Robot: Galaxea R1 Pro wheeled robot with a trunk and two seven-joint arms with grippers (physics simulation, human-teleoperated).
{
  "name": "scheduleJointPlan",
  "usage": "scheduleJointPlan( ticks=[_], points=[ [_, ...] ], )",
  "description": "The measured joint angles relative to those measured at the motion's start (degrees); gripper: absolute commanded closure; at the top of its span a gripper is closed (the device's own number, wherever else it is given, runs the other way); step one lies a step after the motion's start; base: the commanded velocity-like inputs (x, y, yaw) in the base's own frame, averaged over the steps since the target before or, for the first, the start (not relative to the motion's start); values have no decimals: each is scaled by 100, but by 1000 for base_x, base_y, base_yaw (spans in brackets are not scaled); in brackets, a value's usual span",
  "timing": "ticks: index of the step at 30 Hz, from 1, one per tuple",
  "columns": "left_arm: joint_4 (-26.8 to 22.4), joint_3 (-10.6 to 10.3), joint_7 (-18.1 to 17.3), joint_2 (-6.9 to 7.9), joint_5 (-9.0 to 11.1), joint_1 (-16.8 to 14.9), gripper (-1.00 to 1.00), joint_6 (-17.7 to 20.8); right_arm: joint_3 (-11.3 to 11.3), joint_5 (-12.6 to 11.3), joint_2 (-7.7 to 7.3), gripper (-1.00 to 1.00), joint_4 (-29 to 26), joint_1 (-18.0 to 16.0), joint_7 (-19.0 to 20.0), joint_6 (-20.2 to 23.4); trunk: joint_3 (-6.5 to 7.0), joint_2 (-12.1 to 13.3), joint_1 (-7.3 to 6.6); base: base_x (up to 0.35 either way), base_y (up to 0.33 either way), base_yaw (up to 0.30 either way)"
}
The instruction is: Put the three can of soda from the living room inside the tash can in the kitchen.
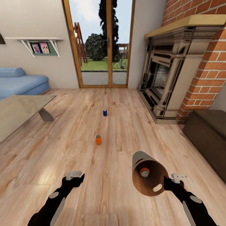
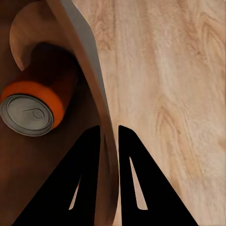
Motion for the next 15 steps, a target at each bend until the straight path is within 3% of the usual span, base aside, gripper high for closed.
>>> scheduleJointPlan(
  ticks=[15],
  points=[
    [113,-22,2,0,6,0,-100,-40,6,10,7,100,0,2,0,-1,0,0,0,329,0,0]
  ],
)
